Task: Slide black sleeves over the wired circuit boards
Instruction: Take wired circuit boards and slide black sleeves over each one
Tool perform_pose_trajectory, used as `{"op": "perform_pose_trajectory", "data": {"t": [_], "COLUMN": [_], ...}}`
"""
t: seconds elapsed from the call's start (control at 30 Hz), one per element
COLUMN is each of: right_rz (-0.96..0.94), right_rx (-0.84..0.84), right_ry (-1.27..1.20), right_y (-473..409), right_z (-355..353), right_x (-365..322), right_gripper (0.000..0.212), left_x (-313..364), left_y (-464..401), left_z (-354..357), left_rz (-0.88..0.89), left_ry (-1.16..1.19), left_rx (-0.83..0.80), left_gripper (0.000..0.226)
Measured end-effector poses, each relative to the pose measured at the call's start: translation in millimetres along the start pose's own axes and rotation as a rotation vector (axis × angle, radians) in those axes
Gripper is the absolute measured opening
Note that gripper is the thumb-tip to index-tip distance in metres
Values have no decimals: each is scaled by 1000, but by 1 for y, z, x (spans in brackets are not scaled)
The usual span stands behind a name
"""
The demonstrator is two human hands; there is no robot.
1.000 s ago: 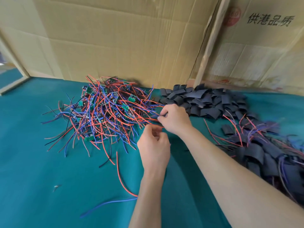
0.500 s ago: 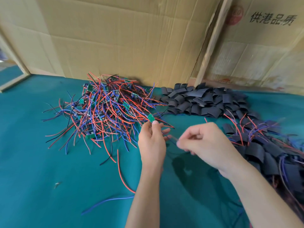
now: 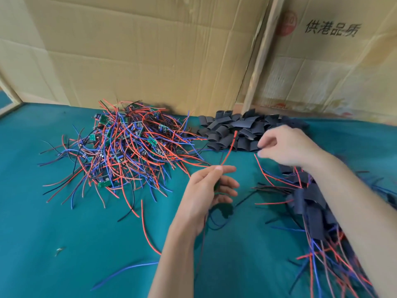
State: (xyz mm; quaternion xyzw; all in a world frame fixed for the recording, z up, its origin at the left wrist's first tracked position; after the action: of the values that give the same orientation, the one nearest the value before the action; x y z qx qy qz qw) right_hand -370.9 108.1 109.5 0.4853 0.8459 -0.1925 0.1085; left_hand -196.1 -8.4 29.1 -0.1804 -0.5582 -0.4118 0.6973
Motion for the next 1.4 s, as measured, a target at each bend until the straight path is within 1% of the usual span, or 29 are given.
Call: {"op": "perform_pose_trajectory", "data": {"t": [0.03,0.1,0.13,0.2,0.37,0.47,0.53,0.6,0.67,0.73,0.8,0.93,1.0,1.07,1.13,1.2,1.3,1.33,1.4], "right_rz": [24,66,75,91,105,131,104,77,69,120,183,257,290,289,307,347,330,317,301], "right_rx": [57,35,11,-3,93,213,274,234,108,-26,-95,-55,-33,-36,-36,2,123,138,90], "right_ry": [90,171,186,194,152,33,-23,-35,-84,-290,-519,-809,-926,-990,-1074,-1079,-879,-844,-917], "right_y": [-13,-29,-33,-36,-31,-17,4,32,60,80,91,94,94,95,96,96,96,96,97], "right_z": [2,14,21,32,29,5,-2,11,35,55,60,55,55,58,58,58,55,55,58], "right_x": [9,23,27,34,32,18,2,-13,-24,-29,-31,-28,-27,-28,-30,-25,-21,-23,-27], "right_gripper": [33,56,62,67,66,70,68,66,64,61,59,65,65,66,66,65,65,65,65], "left_x": [0,1,2,1,-4,-4,-3,-2,-1,1,3,5,5,6,7,6,4,3,2], "left_y": [1,1,1,-1,-3,-5,-6,-6,-5,-5,-6,-9,-9,-8,-6,-6,-7,-6,-6], "left_z": [2,1,0,-2,-4,-6,-9,-10,-11,-10,-11,-17,-16,-13,-14,-18,-16,-13,-11], "left_rz": [8,42,56,66,61,71,86,96,114,156,211,289,294,300,301,278,266,277,301], "left_ry": [-9,-48,-68,-96,-146,-138,-127,-118,-125,-150,-181,-261,-238,-211,-169,-115,-133,-171,-228], "left_rx": [-20,-27,-25,-14,31,76,119,146,156,164,186,284,275,236,231,258,252,245,248], "left_gripper": [31,29,28,26,25,25,25,27,28,25,20,15,16,17,19,21,19,18,19]}}
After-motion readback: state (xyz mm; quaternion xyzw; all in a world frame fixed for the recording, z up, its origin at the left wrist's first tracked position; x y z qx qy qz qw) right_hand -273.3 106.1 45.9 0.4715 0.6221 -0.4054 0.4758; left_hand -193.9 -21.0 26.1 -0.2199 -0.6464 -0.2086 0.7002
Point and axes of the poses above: each hand's wrist, its own y-axis away from the middle knuckle, its own z-axis out of the palm, x = y × z, the point moved 7 cm from there along -y, towards the middle knuckle, and after that the axes turned 15 degrees about x, right-handed, at the moved point
